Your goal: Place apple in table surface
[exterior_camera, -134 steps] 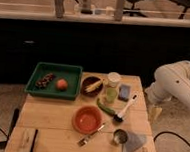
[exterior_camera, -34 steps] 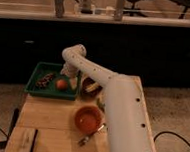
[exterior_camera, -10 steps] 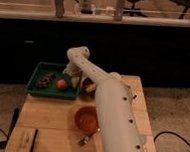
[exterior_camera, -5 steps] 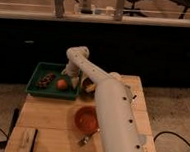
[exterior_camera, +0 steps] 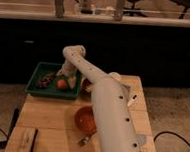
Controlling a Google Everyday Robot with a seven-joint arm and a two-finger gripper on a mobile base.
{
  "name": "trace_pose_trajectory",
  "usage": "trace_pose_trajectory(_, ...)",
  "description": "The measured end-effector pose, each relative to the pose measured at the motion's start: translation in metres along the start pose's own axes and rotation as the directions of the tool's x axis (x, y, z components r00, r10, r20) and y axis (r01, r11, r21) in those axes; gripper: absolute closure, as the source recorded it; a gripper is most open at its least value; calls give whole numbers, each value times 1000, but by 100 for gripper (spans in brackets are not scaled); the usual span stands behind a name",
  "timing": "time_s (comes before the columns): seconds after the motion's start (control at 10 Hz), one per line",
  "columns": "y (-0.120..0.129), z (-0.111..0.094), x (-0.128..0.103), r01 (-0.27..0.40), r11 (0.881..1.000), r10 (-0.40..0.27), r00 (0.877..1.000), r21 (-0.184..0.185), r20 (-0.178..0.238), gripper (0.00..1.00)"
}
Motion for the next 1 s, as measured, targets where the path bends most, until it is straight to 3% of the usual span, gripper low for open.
trace_pose_trajectory(0.4,2,2,-18,61,997,-60,998,-48,33,22)
trace_pose_trajectory(0.8,10,1,-24,88,994,-85,995,-67,41,55)
trace_pose_trajectory(1.0,13,-1,-24,96,993,-93,995,-66,42,78)
